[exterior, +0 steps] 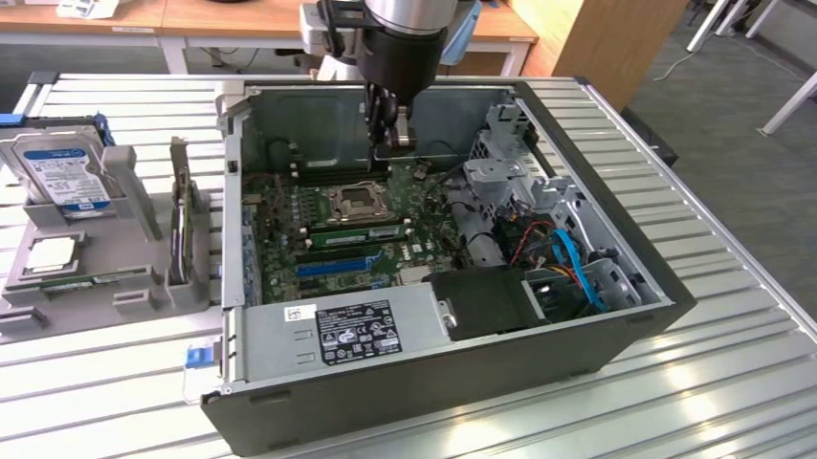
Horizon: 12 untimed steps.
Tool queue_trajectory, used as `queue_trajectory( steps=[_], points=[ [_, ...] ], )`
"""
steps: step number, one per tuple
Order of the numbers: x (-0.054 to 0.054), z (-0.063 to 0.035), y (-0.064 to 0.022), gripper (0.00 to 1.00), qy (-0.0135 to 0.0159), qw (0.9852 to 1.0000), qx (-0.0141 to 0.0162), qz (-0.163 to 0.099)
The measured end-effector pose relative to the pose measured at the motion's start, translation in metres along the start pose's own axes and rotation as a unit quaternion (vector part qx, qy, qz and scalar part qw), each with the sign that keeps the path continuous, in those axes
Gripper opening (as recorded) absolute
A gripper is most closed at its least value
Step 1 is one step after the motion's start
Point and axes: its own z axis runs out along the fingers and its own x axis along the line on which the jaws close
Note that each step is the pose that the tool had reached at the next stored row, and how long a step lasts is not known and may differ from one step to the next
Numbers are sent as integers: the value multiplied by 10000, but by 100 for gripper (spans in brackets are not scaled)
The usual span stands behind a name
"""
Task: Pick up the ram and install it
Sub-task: 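Press down the ram until it locks into place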
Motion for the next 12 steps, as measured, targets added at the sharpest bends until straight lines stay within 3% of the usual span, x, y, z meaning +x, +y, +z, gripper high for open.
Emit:
queue_trajectory(
  steps=[6,12],
  points=[
    [0,2,1,10,-22,9986,23,536],
    [1,8,0,10,-44,9941,48,1081]
  ],
)
